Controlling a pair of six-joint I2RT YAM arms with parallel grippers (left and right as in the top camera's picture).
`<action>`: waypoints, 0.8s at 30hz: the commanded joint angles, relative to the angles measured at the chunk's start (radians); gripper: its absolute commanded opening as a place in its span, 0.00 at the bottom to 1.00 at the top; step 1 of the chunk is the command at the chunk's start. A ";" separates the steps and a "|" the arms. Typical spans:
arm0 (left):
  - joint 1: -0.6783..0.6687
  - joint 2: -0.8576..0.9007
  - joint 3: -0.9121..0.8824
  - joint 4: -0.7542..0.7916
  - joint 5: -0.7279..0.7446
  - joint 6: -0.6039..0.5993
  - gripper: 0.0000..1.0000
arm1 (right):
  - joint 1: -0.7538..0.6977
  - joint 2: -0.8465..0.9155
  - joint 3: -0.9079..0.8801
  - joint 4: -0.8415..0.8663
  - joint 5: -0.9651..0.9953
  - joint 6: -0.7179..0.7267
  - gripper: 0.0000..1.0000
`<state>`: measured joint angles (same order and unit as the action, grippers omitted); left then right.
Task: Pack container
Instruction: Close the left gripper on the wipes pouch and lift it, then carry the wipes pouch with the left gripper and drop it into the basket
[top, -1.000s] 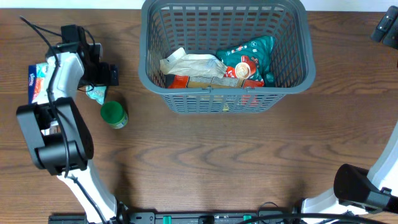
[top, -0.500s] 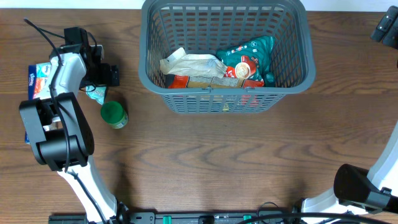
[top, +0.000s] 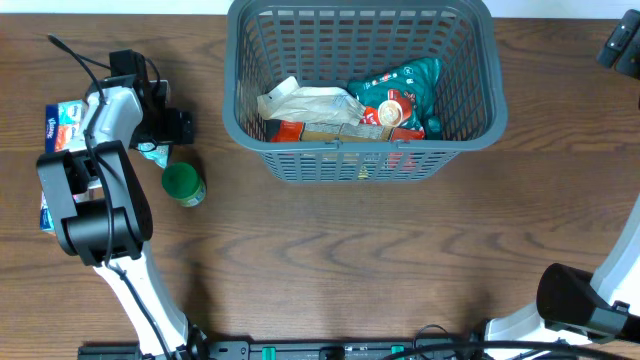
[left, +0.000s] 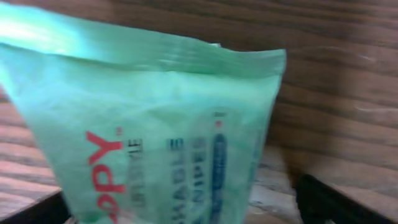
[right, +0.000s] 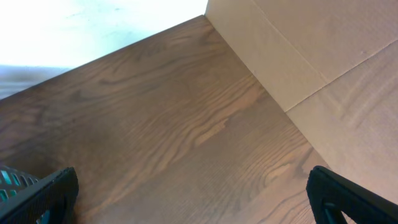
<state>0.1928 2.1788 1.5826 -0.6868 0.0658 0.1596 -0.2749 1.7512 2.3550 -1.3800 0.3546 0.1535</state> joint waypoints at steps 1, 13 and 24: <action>0.001 0.015 -0.001 0.000 -0.040 0.037 0.65 | -0.005 0.000 0.002 -0.002 0.003 0.018 0.99; 0.000 0.010 0.029 0.023 -0.040 0.063 0.06 | -0.005 0.000 0.002 -0.002 0.003 0.018 0.99; 0.000 -0.166 0.274 -0.084 -0.039 -0.006 0.06 | -0.005 0.000 0.002 -0.002 0.003 0.018 0.99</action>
<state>0.1928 2.1391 1.7531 -0.7593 0.0376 0.1806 -0.2745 1.7512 2.3550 -1.3800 0.3542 0.1535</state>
